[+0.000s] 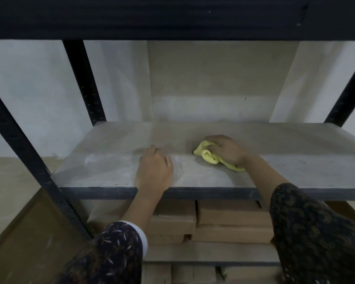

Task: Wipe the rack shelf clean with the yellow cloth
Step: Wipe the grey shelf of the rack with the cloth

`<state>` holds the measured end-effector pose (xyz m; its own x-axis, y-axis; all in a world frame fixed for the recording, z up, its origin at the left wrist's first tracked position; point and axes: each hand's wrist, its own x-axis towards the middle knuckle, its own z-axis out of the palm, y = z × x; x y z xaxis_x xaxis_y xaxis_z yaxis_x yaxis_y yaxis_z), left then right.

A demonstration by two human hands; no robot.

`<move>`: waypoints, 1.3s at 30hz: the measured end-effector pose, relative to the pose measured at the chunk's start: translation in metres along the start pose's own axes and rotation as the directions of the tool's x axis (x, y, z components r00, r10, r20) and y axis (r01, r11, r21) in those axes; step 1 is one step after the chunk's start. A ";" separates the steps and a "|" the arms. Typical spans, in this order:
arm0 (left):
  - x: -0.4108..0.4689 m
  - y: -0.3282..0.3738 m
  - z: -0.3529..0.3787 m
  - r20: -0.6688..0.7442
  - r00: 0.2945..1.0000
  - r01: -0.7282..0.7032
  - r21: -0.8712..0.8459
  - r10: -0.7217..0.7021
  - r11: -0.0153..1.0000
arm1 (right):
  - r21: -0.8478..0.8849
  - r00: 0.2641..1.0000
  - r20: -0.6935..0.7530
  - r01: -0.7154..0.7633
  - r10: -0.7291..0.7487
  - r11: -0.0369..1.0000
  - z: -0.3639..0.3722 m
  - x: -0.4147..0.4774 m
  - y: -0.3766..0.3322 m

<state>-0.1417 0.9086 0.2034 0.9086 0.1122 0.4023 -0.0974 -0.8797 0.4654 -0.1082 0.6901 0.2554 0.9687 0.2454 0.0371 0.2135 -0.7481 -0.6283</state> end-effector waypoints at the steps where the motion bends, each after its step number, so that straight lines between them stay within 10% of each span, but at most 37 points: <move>1: 0.000 0.001 -0.001 0.006 1.000 0.006 0.003 -0.006 1.000 | 0.007 0.999 0.040 0.011 -0.011 1.000 0.000 -0.010 -0.003; 14: -0.007 0.006 -0.013 0.039 0.999 0.015 -0.036 -0.014 0.999 | 0.213 0.978 0.159 0.100 -0.136 0.972 0.000 -0.113 -0.027; 19: 0.000 0.003 -0.018 0.117 0.993 0.020 -0.091 -0.009 0.996 | 0.302 0.983 -0.184 0.062 -0.006 0.951 -0.027 -0.093 -0.035; 29: 0.012 -0.060 -0.052 0.097 0.989 -0.120 0.107 0.110 0.987 | -0.195 0.847 -0.431 -0.422 0.309 0.885 0.008 0.036 -0.013; 39: 0.010 -0.070 -0.047 0.068 0.993 -0.093 -0.030 0.095 0.995 | -0.349 0.897 -0.387 -0.356 0.213 0.867 0.018 0.148 0.003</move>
<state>-0.1454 0.9928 0.2120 0.9208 -0.0031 0.3901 -0.1934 -0.8721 0.4495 0.0337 0.7347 0.2450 0.9635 -0.1779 0.2003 -0.1160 -0.9510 -0.2867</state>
